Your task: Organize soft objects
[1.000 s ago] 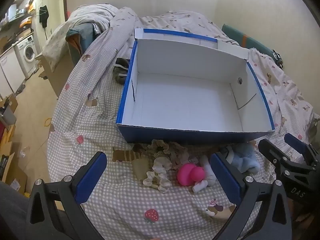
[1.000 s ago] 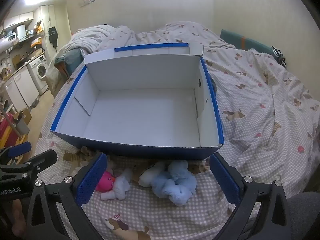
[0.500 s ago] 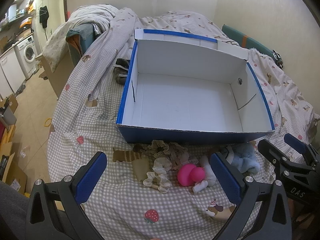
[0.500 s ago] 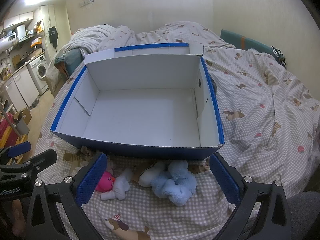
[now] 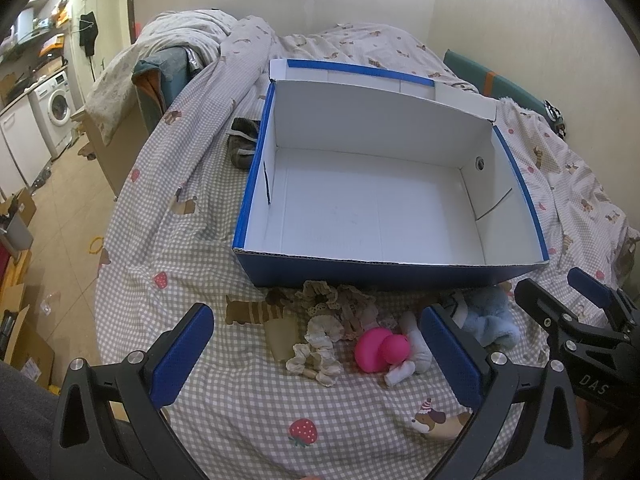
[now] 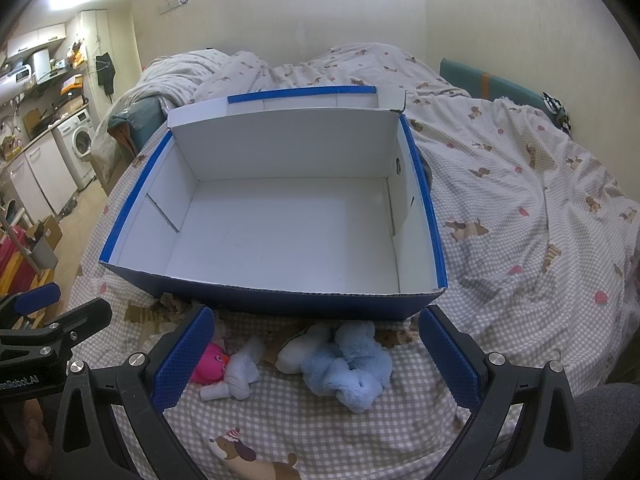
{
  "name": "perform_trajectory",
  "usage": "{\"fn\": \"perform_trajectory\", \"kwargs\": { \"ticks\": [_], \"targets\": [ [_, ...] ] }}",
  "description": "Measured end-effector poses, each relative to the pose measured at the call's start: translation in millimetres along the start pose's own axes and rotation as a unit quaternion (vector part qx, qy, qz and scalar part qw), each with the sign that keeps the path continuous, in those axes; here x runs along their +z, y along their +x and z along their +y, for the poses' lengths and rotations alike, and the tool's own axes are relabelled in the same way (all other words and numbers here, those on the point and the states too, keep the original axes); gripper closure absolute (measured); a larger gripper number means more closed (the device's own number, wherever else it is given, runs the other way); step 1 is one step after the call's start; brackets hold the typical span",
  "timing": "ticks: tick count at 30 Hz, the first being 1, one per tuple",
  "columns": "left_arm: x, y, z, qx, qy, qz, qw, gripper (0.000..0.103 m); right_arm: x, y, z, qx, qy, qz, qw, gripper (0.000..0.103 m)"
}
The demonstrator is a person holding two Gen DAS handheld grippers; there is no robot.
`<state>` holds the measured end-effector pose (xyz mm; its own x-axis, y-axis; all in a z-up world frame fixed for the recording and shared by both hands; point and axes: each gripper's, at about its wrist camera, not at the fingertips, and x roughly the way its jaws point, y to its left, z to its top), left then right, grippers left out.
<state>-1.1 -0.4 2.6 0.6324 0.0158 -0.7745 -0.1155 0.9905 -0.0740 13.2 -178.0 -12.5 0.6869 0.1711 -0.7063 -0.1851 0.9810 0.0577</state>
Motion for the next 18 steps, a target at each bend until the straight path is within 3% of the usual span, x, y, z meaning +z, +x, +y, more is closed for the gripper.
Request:
{"fn": "perform_trajectory", "kwargs": {
  "ticks": [18],
  "targets": [
    [-0.2,0.0,0.0,-0.001,0.000,0.000,1.0000,0.000,-0.4,1.5,1.2,-0.001,0.000,0.000,1.000,0.000]
  ]
}}
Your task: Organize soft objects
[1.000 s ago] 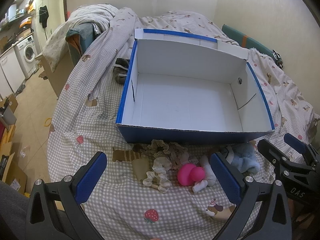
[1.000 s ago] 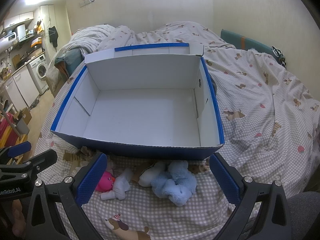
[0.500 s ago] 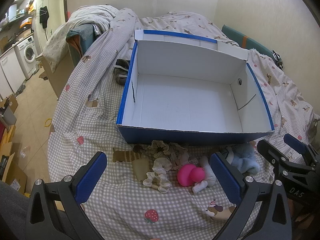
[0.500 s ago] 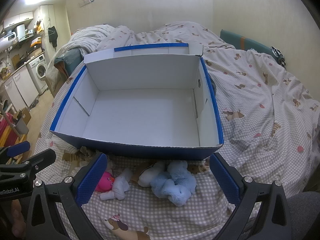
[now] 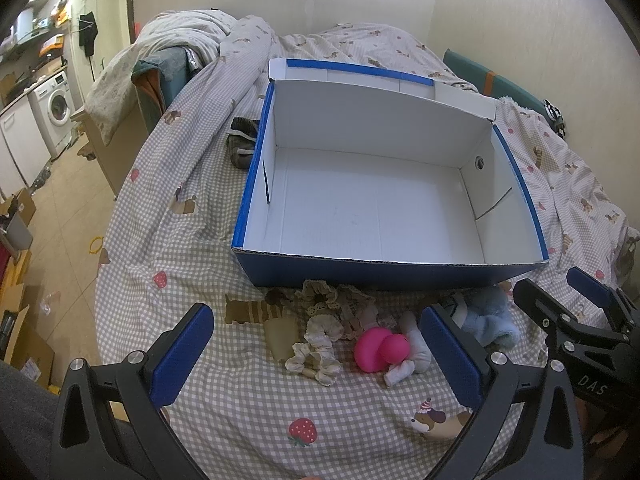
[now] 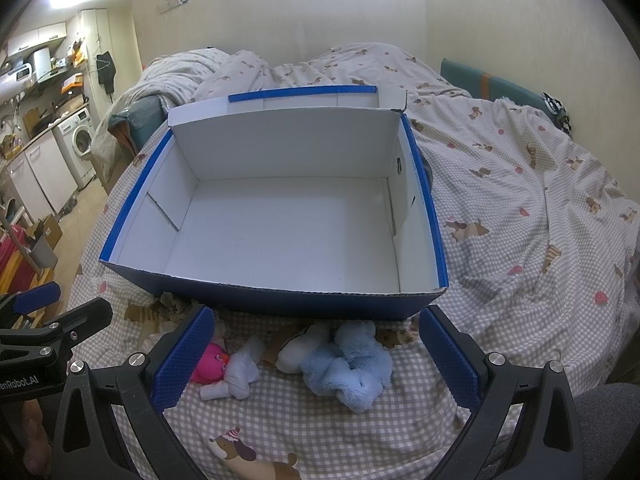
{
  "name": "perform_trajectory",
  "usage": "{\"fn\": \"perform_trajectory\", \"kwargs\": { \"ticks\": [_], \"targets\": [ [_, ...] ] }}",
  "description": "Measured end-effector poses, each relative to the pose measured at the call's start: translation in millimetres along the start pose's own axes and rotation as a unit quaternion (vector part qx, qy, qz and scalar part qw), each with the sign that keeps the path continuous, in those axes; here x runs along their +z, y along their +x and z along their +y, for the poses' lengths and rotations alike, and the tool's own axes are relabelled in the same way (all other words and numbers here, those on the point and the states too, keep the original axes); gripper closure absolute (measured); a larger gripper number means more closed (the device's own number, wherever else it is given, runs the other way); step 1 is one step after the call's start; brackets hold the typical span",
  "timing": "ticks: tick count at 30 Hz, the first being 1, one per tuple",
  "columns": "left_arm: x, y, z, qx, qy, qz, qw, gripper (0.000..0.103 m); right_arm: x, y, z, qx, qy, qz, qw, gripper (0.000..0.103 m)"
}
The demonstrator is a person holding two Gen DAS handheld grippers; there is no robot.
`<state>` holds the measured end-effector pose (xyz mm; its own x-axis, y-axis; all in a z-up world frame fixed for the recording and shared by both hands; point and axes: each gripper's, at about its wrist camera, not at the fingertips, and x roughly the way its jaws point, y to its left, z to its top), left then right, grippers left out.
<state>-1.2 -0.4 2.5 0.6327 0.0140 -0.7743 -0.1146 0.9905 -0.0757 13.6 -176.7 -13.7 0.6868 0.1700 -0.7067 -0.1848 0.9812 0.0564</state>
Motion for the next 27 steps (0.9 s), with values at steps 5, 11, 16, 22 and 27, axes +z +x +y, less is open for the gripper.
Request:
{"fn": "perform_trajectory", "kwargs": {
  "ticks": [5,11,16,22,27],
  "targets": [
    [-0.2,0.0,0.1,0.000,0.000,0.000,1.0000,0.000,0.0,0.1,0.5,0.000,0.000,0.000,1.000,0.000],
    [-0.1,0.0,0.2,0.000,0.000,0.000,1.0000,0.000,-0.7,0.5,0.5,-0.001,-0.001,0.000,1.000,0.000],
    [-0.2,0.0,0.3,0.000,0.001,0.000,1.0000,0.000,-1.0,0.9,1.3,-0.001,-0.001,0.001,1.000,0.000],
    [-0.2,0.1,0.3,0.000,0.000,0.001,1.0000,0.000,-1.1,1.0,1.7,-0.001,-0.002,0.001,1.000,0.000],
    [-2.3,-0.7,-0.8,0.001,0.004,0.000,1.0000,0.000,-0.9,4.5,-2.0,0.005,0.005,0.009,1.000,0.000]
  ]
}}
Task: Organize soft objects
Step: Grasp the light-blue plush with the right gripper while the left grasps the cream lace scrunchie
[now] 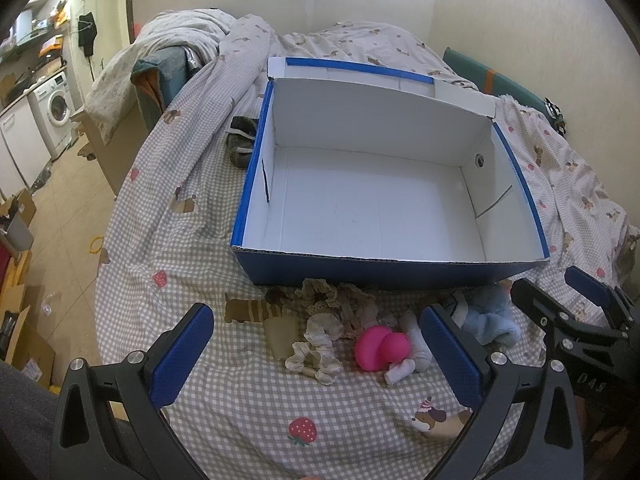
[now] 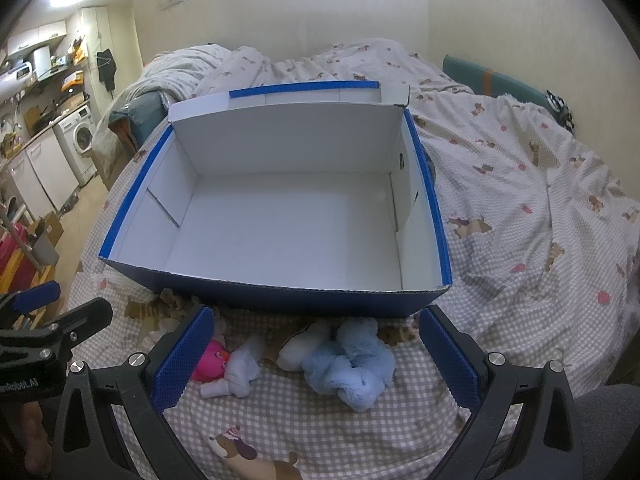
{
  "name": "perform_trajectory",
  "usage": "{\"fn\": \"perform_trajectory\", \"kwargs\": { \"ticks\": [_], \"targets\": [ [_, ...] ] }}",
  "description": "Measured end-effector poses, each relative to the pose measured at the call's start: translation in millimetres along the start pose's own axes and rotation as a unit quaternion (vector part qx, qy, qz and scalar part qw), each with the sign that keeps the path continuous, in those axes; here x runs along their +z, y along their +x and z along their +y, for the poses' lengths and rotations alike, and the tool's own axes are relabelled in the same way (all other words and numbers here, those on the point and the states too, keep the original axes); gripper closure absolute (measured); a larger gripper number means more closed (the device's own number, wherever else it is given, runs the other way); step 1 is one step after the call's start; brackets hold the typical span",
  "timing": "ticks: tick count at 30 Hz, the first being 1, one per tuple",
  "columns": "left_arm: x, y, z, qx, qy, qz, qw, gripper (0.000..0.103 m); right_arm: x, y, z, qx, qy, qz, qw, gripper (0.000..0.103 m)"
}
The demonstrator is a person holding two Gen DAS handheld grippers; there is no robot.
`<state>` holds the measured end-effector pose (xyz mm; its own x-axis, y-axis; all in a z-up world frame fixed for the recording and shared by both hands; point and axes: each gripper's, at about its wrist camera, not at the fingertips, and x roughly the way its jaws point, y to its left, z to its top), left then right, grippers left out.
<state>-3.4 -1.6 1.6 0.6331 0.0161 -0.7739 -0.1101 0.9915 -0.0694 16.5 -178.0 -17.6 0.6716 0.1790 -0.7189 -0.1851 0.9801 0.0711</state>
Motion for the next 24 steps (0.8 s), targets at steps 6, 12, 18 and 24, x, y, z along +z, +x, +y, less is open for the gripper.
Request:
{"fn": "perform_trajectory", "kwargs": {
  "ticks": [6,12,18,24],
  "targets": [
    [2,-1,6,0.016,-0.001,0.002,0.9999,0.000,4,5,-13,0.018,0.015,0.027,0.999,0.000],
    [-9,18,24,0.053,-0.013,0.063,0.9965,0.000,5,35,-28,0.050,0.012,0.149,0.988,0.000],
    [-20,32,36,0.060,-0.020,0.111,0.9918,0.000,-15,73,-47,0.065,-0.004,0.270,0.961,0.000],
    [-17,42,28,0.047,-0.010,0.138,0.9892,0.000,-14,82,-64,0.051,0.011,0.268,0.962,0.000]
  ]
}}
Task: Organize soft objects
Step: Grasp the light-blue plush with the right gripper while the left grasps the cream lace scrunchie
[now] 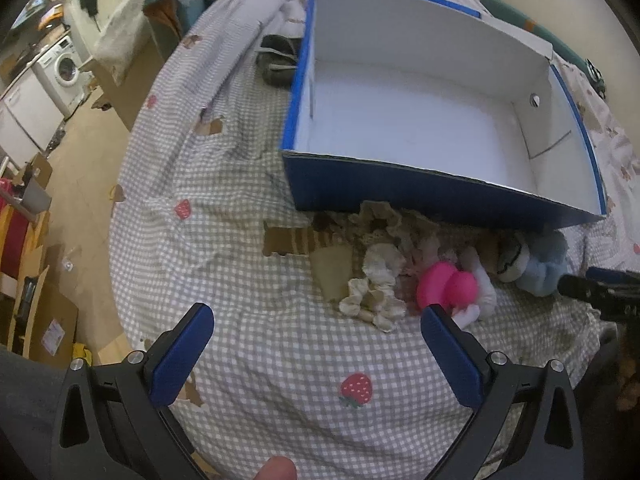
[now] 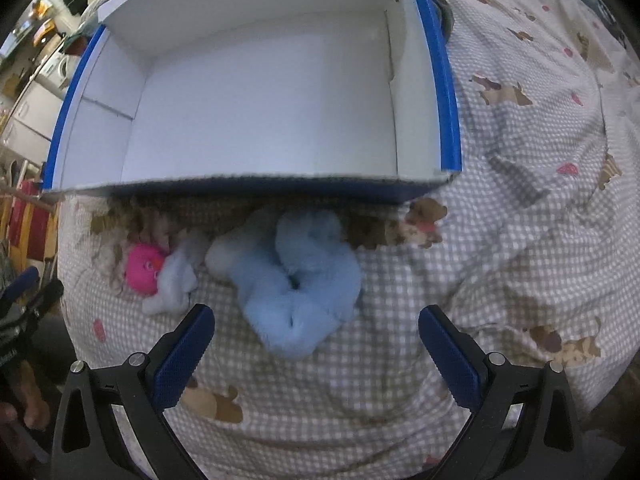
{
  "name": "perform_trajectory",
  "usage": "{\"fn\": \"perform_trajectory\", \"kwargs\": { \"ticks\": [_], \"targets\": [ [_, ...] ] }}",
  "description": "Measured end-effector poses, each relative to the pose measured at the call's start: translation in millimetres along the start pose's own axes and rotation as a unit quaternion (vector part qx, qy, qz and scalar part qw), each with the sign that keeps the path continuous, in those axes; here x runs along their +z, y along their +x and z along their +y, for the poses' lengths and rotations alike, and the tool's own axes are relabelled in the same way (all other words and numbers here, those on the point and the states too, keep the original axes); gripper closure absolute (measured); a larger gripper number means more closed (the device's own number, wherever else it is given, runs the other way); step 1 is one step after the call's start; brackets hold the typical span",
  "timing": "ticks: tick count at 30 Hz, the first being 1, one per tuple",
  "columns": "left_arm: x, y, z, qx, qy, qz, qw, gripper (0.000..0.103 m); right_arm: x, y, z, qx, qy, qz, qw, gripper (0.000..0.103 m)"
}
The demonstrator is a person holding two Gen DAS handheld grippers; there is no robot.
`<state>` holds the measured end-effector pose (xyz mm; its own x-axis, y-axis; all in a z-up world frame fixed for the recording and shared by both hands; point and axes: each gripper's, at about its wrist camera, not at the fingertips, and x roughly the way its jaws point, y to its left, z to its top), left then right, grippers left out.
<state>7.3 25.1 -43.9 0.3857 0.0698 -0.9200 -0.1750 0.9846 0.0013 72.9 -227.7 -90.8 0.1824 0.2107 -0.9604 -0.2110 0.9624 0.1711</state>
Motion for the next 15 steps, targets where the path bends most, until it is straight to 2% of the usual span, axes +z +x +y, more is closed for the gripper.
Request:
{"fn": "perform_trajectory", "kwargs": {
  "ticks": [4,7,9,10,13,15],
  "targets": [
    [16,7,-2,-0.007,0.009,0.027,0.9996,0.000,8,10,6,-0.015,-0.024,-0.001,1.000,0.000],
    [32,13,13,0.017,-0.011,0.037,0.9991,0.000,18,17,11,-0.020,-0.037,0.002,0.999,0.000],
    [42,19,24,0.023,-0.026,0.054,0.9980,0.000,24,23,16,-0.023,-0.047,0.004,0.999,0.004],
    [46,23,30,0.022,-0.035,0.063,0.9971,0.000,26,25,20,-0.021,-0.053,0.007,0.998,0.008],
    [54,35,43,-0.009,-0.059,0.084,0.9947,0.000,31,35,25,-0.010,-0.056,0.015,0.998,0.009],
    [56,41,46,-0.015,-0.064,0.093,0.9935,0.002,33,39,23,-0.005,-0.053,0.017,0.998,0.012]
  ]
}}
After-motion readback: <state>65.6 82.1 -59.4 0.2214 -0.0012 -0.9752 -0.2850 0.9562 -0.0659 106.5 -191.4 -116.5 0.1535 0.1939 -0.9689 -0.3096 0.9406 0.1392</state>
